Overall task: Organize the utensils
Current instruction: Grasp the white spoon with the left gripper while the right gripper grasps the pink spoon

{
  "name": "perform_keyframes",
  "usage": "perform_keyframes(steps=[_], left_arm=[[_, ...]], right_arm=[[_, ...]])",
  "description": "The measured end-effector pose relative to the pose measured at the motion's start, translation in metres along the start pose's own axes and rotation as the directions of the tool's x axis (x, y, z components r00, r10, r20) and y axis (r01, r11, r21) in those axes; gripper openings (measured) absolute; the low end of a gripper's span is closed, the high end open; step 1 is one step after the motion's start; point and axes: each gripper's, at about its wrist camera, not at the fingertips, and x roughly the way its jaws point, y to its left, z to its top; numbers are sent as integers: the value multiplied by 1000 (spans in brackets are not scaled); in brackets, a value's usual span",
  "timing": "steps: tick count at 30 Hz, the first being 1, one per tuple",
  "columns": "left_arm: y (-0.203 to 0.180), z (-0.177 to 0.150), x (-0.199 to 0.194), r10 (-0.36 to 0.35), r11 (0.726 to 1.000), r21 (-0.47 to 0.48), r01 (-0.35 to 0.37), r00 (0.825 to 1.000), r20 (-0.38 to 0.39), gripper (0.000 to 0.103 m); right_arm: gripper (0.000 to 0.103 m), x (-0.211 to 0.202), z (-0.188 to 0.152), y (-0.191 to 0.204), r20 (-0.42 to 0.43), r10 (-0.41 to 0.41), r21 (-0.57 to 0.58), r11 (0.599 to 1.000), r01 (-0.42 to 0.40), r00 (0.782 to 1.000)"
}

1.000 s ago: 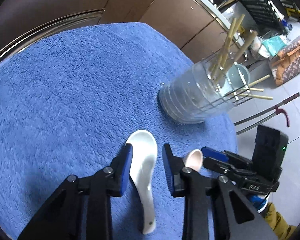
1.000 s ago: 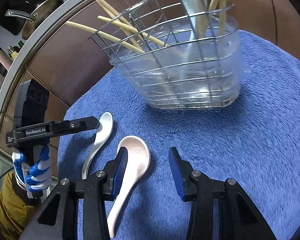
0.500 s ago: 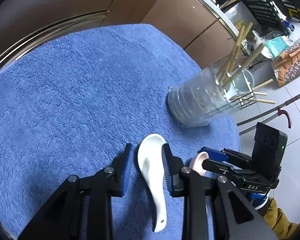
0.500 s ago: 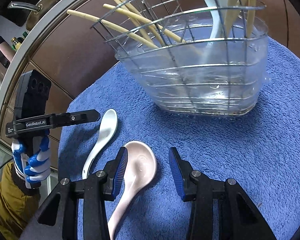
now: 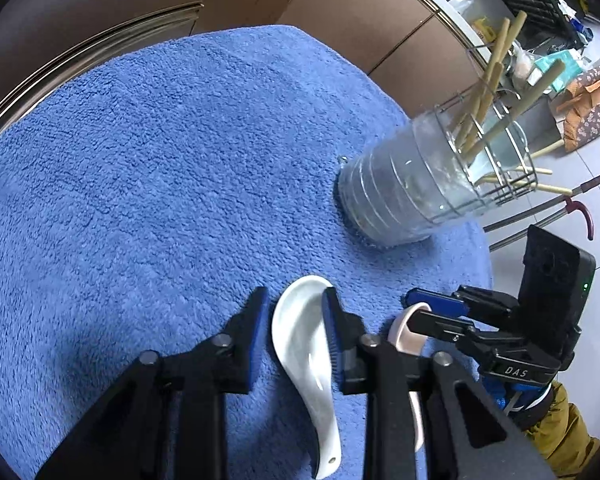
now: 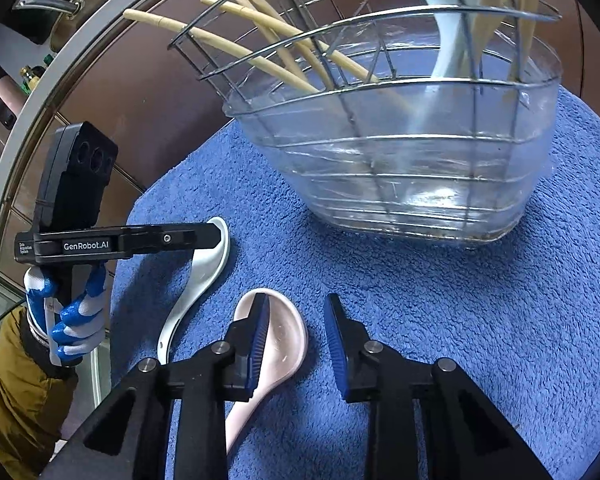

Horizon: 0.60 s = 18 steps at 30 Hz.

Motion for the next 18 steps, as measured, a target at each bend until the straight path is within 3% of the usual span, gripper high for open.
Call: perform_keyframes(steps=[5,12,18], left_arm=[[-3,-1,7,32,999,-1,-32,999,2,8],[-18,-11,10,96,995,-7,-95,994,44,5],[-43,-26,-2,167,985,8,-170,978,125,4]], right_arm=[[11,8,-2,10,-17,-6,-23,1000,6,1000],[8,10,-6,18,-24,-37,-54,998,35,999],[8,0,-14,25,14,-70,-59,996,71,997]])
